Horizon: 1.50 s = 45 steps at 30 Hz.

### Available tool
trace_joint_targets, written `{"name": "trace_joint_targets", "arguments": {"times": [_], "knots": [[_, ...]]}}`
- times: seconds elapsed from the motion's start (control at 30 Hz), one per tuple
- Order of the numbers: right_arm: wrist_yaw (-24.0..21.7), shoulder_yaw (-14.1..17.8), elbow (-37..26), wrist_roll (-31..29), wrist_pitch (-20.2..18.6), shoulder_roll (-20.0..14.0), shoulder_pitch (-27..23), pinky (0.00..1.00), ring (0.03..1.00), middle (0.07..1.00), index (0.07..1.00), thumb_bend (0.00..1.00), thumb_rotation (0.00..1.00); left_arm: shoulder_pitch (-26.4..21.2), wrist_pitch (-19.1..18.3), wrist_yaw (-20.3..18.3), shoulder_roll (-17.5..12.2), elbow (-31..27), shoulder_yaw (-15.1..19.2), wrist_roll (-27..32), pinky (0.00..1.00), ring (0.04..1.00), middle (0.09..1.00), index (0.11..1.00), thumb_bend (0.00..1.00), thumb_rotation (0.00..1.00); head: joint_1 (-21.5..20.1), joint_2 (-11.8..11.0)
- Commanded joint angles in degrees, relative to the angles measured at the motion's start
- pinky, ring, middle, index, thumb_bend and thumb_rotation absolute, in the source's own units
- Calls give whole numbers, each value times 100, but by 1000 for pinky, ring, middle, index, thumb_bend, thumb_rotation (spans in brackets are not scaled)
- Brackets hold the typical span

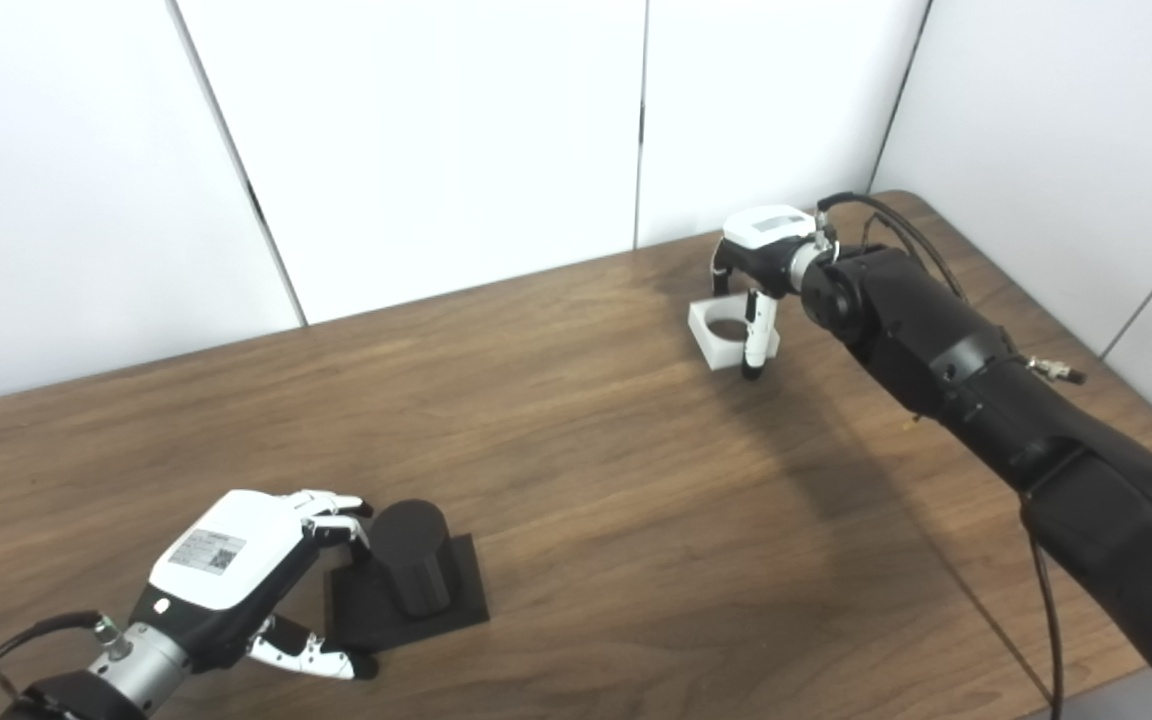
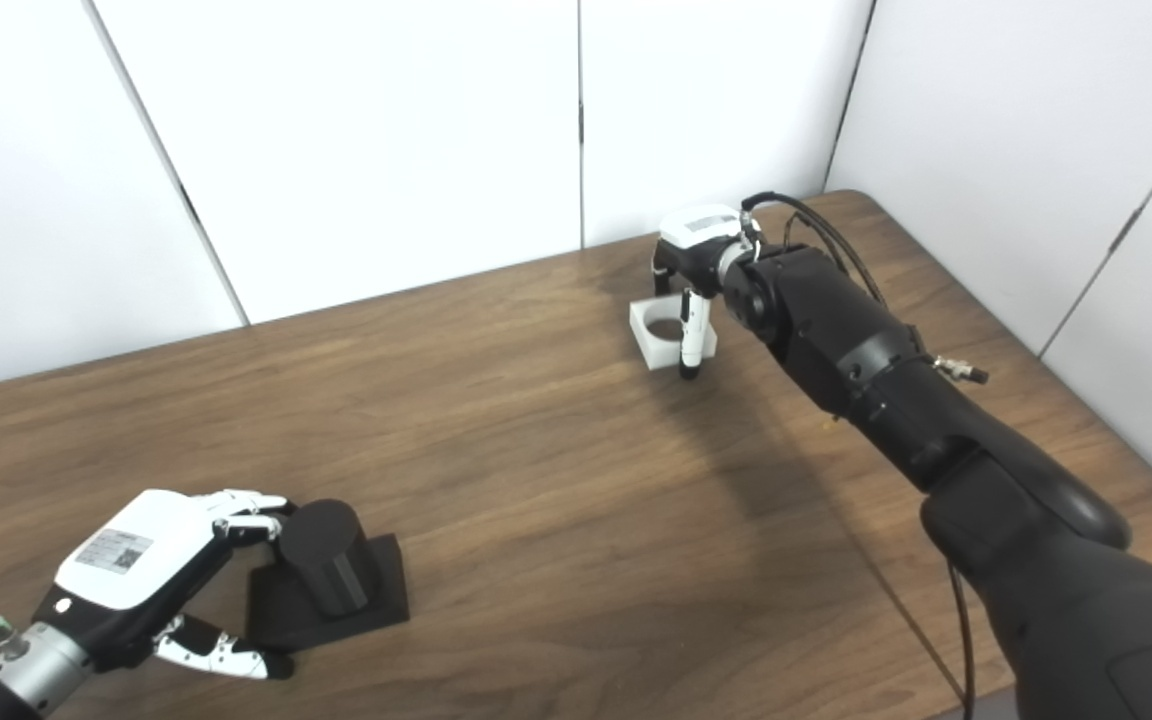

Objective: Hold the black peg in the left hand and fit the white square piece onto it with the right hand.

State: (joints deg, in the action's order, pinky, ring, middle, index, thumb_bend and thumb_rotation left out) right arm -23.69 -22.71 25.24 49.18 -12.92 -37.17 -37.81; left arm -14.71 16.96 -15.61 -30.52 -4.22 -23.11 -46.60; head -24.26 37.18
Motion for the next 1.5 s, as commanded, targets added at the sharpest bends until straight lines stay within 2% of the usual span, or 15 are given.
{"name": "trace_joint_targets", "arguments": {"times": [0.0,0.27,0.47,0.57,0.63,0.73,0.83,0.97,1.03,1.3,1.47], "knots": [[92,-12,45,96,35,-240,-24,720,802,783,487,524,144,62,87,-91,-260,-20,34,-150,690,817,820,486,524,57,-1,5],[102,15,-26,56,4,-258,-7,708,785,740,483,523,136,61,96,-123,-241,-15,65,-177,693,817,820,487,524,57,-22,30],[445,159,-129,15,34,-239,114,731,798,738,481,524,133,68,118,-116,-229,13,87,-155,693,816,818,486,524,57,-4,44],[703,269,-212,-56,105,-219,196,786,809,737,480,523,131,58,104,-135,-224,27,86,-183,694,820,821,487,524,57,11,52],[908,326,-253,-72,187,-213,231,805,826,755,480,523,131,34,28,-246,-222,-23,85,-194,703,828,829,487,524,57,140,127],[1130,445,-327,-151,305,-212,281,834,842,769,480,523,129,-3,60,-191,-193,69,71,-247,699,831,833,487,524,58,339,226],[1143,535,-551,-207,323,-231,322,842,843,765,480,522,128,-43,83,-171,-154,143,54,-245,705,836,839,487,524,59,504,337],[1194,646,-765,-333,541,-257,362,840,835,757,481,523,128,-82,23,-243,-126,116,50,-230,723,848,854,488,524,60,735,495],[1201,671,-842,-359,642,-265,389,827,824,750,481,523,130,-100,7,-241,-102,136,47,-233,729,859,863,488,524,61,838,523],[1132,686,-1418,-455,1056,-249,448,774,812,747,481,524,132,-191,-193,-356,65,151,-80,-421,755,891,895,490,524,68,1778,703],[948,705,-1670,-531,1191,-231,389,788,821,749,481,524,133,-253,-261,-378,171,175,-140,-488,762,898,902,490,523,69,2253,781]]}}
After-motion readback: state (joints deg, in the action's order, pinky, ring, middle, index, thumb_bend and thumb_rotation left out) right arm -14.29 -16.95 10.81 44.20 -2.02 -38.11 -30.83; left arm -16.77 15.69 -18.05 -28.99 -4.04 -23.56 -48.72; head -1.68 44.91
